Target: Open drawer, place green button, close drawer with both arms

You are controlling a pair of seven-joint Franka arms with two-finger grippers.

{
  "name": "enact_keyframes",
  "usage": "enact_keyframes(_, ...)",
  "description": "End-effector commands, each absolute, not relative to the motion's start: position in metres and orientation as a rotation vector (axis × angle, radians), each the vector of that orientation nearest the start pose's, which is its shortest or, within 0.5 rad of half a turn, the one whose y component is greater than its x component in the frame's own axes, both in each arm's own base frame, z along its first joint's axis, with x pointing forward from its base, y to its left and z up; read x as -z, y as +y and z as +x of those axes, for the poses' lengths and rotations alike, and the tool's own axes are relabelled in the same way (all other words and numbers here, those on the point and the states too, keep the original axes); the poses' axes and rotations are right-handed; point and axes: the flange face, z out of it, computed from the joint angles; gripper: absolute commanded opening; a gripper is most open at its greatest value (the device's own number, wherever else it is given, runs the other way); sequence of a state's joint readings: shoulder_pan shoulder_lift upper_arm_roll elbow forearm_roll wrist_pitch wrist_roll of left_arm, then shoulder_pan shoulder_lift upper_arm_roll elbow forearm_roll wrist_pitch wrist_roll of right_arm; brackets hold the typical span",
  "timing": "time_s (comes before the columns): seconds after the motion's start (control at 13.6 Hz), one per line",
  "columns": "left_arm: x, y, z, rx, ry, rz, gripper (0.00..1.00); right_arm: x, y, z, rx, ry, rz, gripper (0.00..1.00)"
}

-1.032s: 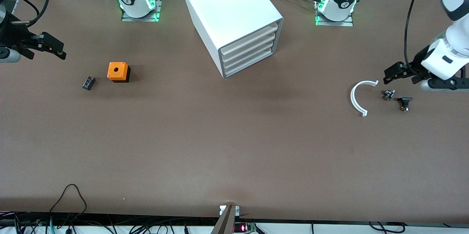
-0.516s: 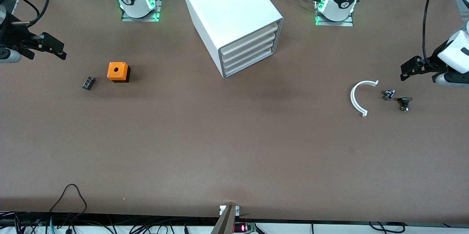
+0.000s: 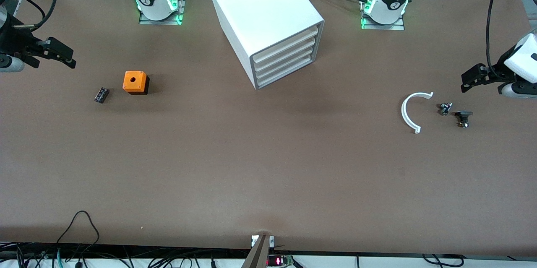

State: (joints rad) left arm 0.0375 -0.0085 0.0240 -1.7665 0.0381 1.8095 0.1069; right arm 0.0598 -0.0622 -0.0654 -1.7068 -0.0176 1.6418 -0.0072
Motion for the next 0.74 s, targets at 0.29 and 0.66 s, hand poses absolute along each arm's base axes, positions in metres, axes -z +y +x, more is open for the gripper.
enact_keyframes(0.29, -0.5665, 0.0412, 0.5618, 0.073, 0.089, -3.099, 1.0, -0.6002, -0.0048, 0.5361, -0.015, -0.004, -3.149, 1.0)
enact_keyframes(0.66, -0.5666, 0.0426, 0.5612, 0.075, 0.067, -3.113, 1.0, -0.5994, -0.0048, 0.536, -0.017, -0.004, -3.149, 1.0)
